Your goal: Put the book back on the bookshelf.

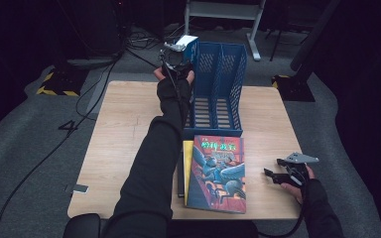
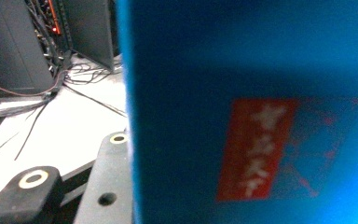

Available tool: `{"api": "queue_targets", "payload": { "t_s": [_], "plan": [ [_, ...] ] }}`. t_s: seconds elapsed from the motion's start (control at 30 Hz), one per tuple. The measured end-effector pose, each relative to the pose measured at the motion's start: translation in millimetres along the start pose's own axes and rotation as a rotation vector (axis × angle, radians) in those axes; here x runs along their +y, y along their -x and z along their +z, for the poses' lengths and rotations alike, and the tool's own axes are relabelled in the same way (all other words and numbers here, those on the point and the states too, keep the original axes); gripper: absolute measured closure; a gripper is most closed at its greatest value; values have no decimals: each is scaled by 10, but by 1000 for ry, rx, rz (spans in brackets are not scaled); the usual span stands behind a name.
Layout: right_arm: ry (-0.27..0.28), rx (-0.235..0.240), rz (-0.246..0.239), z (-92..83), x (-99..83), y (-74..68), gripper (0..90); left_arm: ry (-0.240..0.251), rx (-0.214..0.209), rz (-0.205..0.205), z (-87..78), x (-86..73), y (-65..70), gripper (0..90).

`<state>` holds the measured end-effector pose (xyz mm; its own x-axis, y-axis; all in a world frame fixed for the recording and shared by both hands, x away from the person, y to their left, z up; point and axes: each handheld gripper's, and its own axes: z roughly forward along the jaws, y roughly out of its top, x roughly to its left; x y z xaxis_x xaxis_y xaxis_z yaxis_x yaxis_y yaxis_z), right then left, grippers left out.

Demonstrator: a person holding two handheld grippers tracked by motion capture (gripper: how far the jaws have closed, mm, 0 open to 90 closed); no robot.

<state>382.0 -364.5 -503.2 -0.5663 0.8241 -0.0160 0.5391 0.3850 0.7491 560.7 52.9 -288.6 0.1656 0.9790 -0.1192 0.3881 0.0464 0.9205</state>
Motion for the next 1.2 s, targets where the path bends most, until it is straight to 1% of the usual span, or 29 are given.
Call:
{"api": "queue_targets", "payload": {
  "t_s": [0.13,0.17,0.2,0.23,0.43,0.47,0.5,0.63,0.73,0.83,1.07,1.1,1.13,1.17,1.2],
  "plan": [
    [-1,0,2,1,1,-3,258,7,3,-13,45,-51,-8,609],
    [-2,1,3,0,1,-4,260,18,3,-17,55,-69,-10,609],
    [-2,1,3,0,1,-4,260,18,3,-17,55,-69,-10,609],
    [-2,2,5,0,0,-4,265,35,0,-22,79,-106,-12,609],
    [-1,7,6,1,1,-4,271,50,-9,-18,124,-179,9,608],
    [0,8,5,2,1,-4,271,51,-10,-20,129,-196,14,607],
    [0,8,5,2,0,-4,271,47,-10,-14,140,-208,19,607],
    [-1,8,4,2,0,-4,271,47,-14,-26,183,-274,24,606],
    [-1,8,4,2,0,-3,271,49,-19,-26,197,-304,21,605],
    [-2,8,1,2,0,-2,271,47,-21,-33,218,-350,12,605],
    [-1,7,-1,1,0,-5,272,28,-35,-53,289,-521,-44,602],
    [-1,7,-1,1,0,-5,272,35,-37,-58,288,-536,-50,601],
    [-1,7,-1,1,0,-5,272,35,-37,-58,288,-536,-50,600],
    [-1,7,0,2,0,-5,272,36,-40,-46,279,-545,-57,600],
    [-1,8,0,2,0,-3,272,36,-50,-42,275,-546,-66,600]
  ]
}}
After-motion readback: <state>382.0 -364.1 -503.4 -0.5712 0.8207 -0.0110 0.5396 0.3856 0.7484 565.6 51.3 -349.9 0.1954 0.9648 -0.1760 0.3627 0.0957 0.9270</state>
